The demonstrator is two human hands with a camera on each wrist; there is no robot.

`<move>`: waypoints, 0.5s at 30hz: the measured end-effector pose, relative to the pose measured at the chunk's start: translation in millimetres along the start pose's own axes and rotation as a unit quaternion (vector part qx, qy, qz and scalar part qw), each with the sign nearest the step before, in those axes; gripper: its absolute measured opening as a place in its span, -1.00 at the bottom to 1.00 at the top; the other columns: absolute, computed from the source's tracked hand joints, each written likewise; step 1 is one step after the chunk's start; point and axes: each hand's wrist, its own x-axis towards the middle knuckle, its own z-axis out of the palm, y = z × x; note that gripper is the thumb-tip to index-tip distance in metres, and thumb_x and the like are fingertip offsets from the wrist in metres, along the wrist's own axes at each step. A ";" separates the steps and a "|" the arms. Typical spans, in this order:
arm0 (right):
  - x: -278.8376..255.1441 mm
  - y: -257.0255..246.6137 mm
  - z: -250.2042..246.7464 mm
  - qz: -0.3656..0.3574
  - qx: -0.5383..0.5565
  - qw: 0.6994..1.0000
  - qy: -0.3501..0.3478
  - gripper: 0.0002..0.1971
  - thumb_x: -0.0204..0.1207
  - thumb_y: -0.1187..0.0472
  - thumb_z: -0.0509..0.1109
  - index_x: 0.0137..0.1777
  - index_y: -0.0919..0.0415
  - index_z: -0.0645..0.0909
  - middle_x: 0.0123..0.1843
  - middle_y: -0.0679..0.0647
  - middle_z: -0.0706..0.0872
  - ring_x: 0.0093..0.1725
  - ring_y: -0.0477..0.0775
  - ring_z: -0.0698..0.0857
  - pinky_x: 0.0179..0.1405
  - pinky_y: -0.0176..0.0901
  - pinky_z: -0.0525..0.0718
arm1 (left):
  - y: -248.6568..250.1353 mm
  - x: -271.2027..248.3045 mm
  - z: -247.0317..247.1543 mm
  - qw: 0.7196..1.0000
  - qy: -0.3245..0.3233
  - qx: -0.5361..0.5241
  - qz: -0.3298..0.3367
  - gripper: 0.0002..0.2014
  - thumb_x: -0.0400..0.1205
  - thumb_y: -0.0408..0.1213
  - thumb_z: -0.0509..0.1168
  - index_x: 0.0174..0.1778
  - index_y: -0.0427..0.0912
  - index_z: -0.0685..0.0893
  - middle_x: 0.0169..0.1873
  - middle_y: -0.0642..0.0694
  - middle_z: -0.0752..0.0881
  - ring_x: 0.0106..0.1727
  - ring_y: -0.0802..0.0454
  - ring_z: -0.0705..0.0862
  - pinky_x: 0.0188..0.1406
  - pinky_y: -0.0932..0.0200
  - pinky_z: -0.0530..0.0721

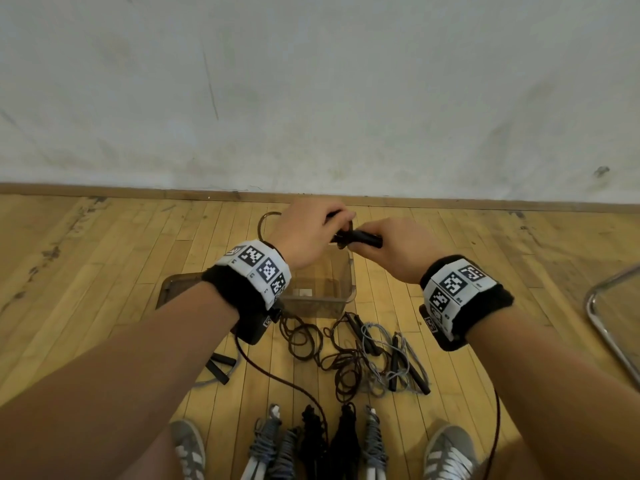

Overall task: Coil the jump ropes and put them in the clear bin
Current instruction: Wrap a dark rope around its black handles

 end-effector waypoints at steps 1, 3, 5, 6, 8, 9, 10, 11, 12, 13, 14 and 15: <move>-1.0 -0.1 -1.7 -0.012 0.012 1.000 -0.008 -0.76 0.72 -0.10 0.32 0.17 -0.05 0.74 -0.31 -0.09 0.66 -0.35 -0.09 0.59 -0.38 -0.17 0.44 | -1.7 1.4 -1.9 1.000 0.012 -0.007 -0.008 -0.71 0.81 -0.04 0.24 -0.08 -0.07 0.78 -0.35 0.08 0.67 -0.38 0.19 0.51 -0.38 0.25 0.34; -3.3 0.2 -7.8 -0.033 0.039 0.998 -0.028 -0.75 0.71 -0.10 0.35 0.18 -0.02 0.76 -0.30 -0.05 0.68 -0.35 -0.08 0.58 -0.36 -0.20 0.45 | -5.0 4.1 -5.3 0.997 0.037 -0.051 -0.032 -0.78 0.75 -0.02 0.34 -0.04 -0.06 0.78 -0.29 0.05 0.72 -0.31 0.17 0.59 -0.32 0.25 0.42; -4.9 0.9 -13.6 -0.056 0.074 0.995 -0.045 -0.74 0.68 -0.10 0.38 0.16 0.00 0.78 -0.30 0.02 0.72 -0.37 -0.04 0.58 -0.34 -0.21 0.49 | -7.6 8.4 -9.6 0.986 0.058 -0.142 -0.065 -0.84 0.66 -0.05 0.48 0.01 -0.04 0.74 -0.21 0.00 0.81 -0.21 0.13 0.71 -0.22 0.23 0.59; -5.6 0.0 -15.4 -0.067 0.099 0.992 -0.045 -0.74 0.67 -0.10 0.40 0.15 0.02 0.79 -0.31 0.04 0.72 -0.39 -0.04 0.57 -0.33 -0.21 0.51 | -8.8 10.9 -12.6 0.975 0.064 -0.193 -0.085 -0.83 0.62 -0.07 0.53 -0.01 -0.04 0.72 -0.20 0.00 0.83 -0.19 0.13 0.75 -0.16 0.22 0.64; -7.9 -4.0 -17.6 -0.078 0.161 0.984 -0.024 -0.75 0.64 -0.07 0.44 0.13 0.05 0.81 -0.39 -0.02 0.66 -0.44 -0.09 0.53 -0.37 -0.31 0.46 | -11.8 15.7 -17.9 0.947 0.053 -0.288 -0.130 -0.83 0.58 -0.10 0.56 -0.11 -0.04 0.71 -0.26 0.05 0.80 -0.26 0.13 0.70 -0.16 0.18 0.61; -9.1 -6.0 -17.4 -0.075 0.193 0.978 -0.013 -0.77 0.64 -0.05 0.46 0.13 0.05 0.82 -0.43 -0.07 0.61 -0.47 -0.13 0.50 -0.41 -0.38 0.43 | -12.7 16.6 -19.0 0.930 0.041 -0.332 -0.151 -0.83 0.60 -0.12 0.55 -0.16 -0.05 0.70 -0.33 0.08 0.76 -0.32 0.15 0.64 -0.22 0.19 0.54; -10.4 -7.9 -17.1 -0.070 0.223 0.972 -0.005 -0.78 0.63 -0.05 0.46 0.10 0.05 0.81 -0.45 -0.10 0.58 -0.49 -0.16 0.48 -0.43 -0.42 0.42 | -12.7 16.8 -19.0 0.912 0.033 -0.375 -0.165 -0.83 0.64 -0.14 0.51 -0.18 -0.07 0.68 -0.38 0.09 0.71 -0.40 0.17 0.56 -0.29 0.22 0.47; -11.4 -9.9 -16.7 -0.065 0.251 0.966 0.000 -0.80 0.63 -0.05 0.45 0.06 0.03 0.80 -0.47 -0.12 0.56 -0.51 -0.18 0.47 -0.45 -0.44 0.42 | -12.8 16.8 -18.0 0.893 0.030 -0.413 -0.174 -0.84 0.69 -0.15 0.45 -0.16 -0.11 0.68 -0.41 0.09 0.67 -0.45 0.19 0.49 -0.33 0.24 0.41; -12.2 -12.1 -16.6 -0.063 0.284 0.957 0.007 -0.84 0.65 -0.03 0.44 0.01 0.01 0.77 -0.48 -0.12 0.55 -0.51 -0.18 0.47 -0.46 -0.42 0.44 | -11.1 15.7 -16.6 0.877 0.033 -0.445 -0.178 -0.81 0.75 -0.15 0.37 -0.06 -0.19 0.71 -0.39 0.06 0.62 -0.48 0.19 0.44 -0.35 0.24 0.37; -12.0 -14.2 -16.5 -0.062 0.325 0.944 0.019 -0.87 0.68 0.02 0.42 -0.01 0.02 0.74 -0.48 -0.11 0.54 -0.52 -0.15 0.46 -0.48 -0.39 0.45 | -9.2 14.4 -14.6 0.868 0.041 -0.462 -0.177 -0.72 0.80 -0.13 0.28 0.09 -0.30 0.71 -0.37 0.03 0.58 -0.48 0.18 0.41 -0.36 0.24 0.36; -10.5 -15.3 -16.0 -0.056 0.369 0.927 0.037 -0.88 0.70 0.08 0.40 0.00 0.08 0.73 -0.46 -0.07 0.52 -0.53 -0.13 0.45 -0.51 -0.36 0.45 | -6.7 13.1 -11.8 0.873 0.050 -0.455 -0.169 -0.64 0.84 -0.10 0.20 0.21 -0.38 0.68 -0.37 0.03 0.56 -0.47 0.17 0.40 -0.39 0.25 0.37; -8.4 -15.6 -15.8 -0.043 0.409 0.910 0.057 -0.85 0.72 0.14 0.38 0.06 0.21 0.71 -0.45 -0.01 0.50 -0.54 -0.11 0.43 -0.54 -0.35 0.43 | -3.5 11.3 -9.0 0.893 0.058 -0.419 -0.154 -0.61 0.86 -0.10 0.15 0.25 -0.40 0.66 -0.39 0.03 0.54 -0.47 0.17 0.40 -0.43 0.29 0.38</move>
